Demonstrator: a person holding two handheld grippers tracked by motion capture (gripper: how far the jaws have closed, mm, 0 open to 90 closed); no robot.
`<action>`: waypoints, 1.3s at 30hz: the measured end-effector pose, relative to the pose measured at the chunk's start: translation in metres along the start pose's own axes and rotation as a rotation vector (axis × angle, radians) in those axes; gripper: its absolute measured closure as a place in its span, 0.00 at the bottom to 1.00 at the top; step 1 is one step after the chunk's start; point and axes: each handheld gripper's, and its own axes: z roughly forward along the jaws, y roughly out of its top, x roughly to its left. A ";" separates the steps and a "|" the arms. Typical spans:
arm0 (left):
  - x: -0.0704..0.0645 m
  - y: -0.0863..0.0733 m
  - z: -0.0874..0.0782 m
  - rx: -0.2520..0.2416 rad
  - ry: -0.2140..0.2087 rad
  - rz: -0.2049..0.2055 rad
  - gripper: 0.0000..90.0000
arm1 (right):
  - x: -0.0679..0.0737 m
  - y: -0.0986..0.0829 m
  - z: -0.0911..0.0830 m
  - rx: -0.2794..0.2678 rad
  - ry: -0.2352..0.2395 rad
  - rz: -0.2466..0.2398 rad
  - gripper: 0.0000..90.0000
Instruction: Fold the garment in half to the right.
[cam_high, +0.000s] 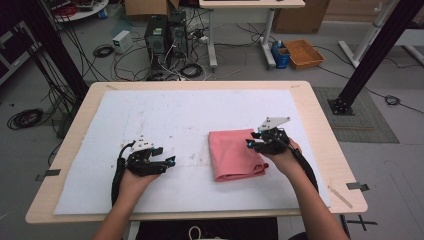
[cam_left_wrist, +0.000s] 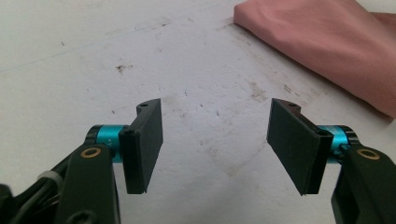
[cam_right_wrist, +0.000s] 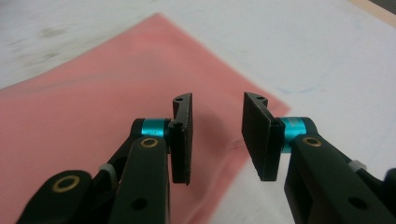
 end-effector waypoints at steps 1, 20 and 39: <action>-0.001 0.000 0.000 -0.002 -0.002 0.001 0.40 | 0.006 -0.003 -0.004 -0.002 0.011 -0.009 0.69; -0.005 0.004 0.003 -0.002 -0.014 0.007 0.40 | 0.017 -0.070 -0.046 -0.099 0.012 0.076 0.77; 0.000 0.004 -0.002 -0.015 -0.005 0.003 0.40 | 0.092 -0.007 0.025 -0.041 0.093 -0.105 0.66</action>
